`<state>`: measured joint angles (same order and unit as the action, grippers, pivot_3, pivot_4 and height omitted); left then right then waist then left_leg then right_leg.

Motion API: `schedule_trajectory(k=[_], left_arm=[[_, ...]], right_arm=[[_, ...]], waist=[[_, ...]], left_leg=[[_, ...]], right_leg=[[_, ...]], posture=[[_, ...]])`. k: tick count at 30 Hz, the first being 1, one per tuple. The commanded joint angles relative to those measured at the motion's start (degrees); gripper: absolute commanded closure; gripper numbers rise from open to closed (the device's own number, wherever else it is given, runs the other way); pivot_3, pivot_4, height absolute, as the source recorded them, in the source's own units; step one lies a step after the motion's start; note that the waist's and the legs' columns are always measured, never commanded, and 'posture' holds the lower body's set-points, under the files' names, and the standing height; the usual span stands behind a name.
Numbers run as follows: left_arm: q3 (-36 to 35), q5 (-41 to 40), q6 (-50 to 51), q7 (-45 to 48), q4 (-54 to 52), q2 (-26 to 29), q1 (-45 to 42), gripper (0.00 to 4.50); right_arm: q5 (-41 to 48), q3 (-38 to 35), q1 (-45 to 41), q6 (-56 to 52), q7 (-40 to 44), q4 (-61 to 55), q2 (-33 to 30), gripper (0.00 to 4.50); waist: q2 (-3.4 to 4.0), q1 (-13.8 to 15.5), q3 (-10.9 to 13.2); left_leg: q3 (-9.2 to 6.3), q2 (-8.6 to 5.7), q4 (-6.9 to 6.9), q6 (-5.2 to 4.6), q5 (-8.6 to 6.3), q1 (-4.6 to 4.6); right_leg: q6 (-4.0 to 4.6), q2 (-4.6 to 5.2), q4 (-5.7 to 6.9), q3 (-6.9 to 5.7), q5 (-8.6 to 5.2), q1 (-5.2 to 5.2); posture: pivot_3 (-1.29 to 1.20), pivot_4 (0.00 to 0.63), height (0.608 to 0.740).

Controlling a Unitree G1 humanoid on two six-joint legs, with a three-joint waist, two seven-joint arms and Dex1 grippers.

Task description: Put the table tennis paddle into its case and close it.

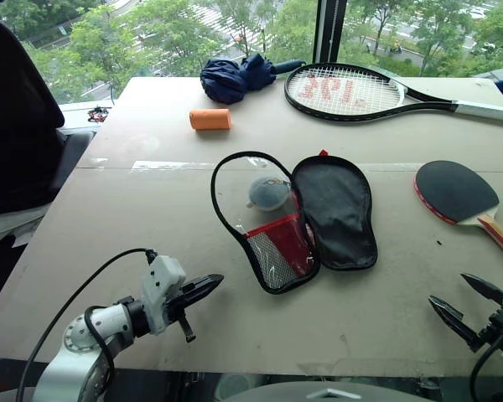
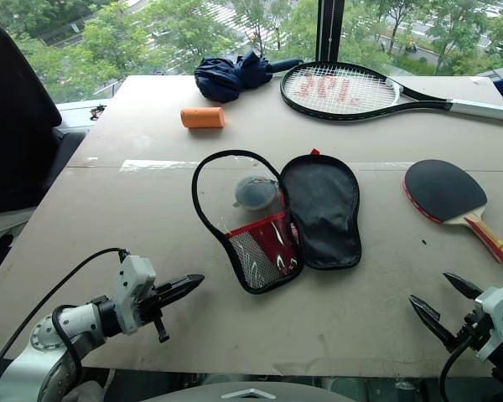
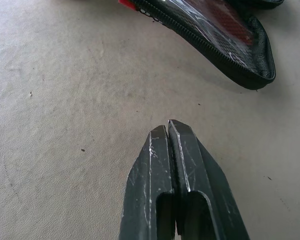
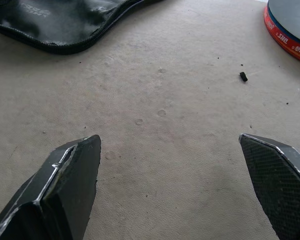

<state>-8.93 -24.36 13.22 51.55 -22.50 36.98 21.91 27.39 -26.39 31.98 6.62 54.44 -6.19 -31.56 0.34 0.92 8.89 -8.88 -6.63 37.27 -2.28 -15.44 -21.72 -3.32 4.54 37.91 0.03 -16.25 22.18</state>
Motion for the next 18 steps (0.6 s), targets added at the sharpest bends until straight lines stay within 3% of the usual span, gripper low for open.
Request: schedule_trajectory(k=[1, 13, 18], left_arm=[[-2.28, -1.59, -1.13, 1.26, -2.71, 0.97, 0.96, 4.50], [-3.42, -2.55, -1.19, 1.94, -3.81, 0.38, 1.86, 4.50], [-4.30, -7.47, 1.03, 4.60, -5.04, 1.63, 0.66, 4.50]], right_arm=[[0.55, -0.94, -0.97, 1.32, 1.56, 0.52, -1.05, 0.05], [1.31, -0.60, -2.72, 1.03, 5.45, 2.66, -2.13, 0.05], [5.92, 3.72, -3.77, -11.83, -0.16, -9.98, -1.85, 0.05]], waist=[[0.00, -0.01, 0.00], [0.08, -0.01, -0.05], [0.09, -0.10, -0.06]], left_leg=[[0.00, 0.00, 0.00, 0.00, 0.00, 0.00], [0.10, 0.01, 0.00, -0.01, 0.00, 0.01], [0.11, 0.06, 0.00, -0.02, -0.01, 0.01]], right_leg=[[0.00, 0.00, 0.00, 0.00, 0.00, 0.00], [0.00, 0.00, -0.01, 0.08, 0.00, 0.00], [0.00, -0.02, 0.02, 0.09, 0.00, 0.03]], posture=[[0.00, 0.150, 0.740], [0.00, 0.150, 0.740], [0.00, 0.150, 0.740]])
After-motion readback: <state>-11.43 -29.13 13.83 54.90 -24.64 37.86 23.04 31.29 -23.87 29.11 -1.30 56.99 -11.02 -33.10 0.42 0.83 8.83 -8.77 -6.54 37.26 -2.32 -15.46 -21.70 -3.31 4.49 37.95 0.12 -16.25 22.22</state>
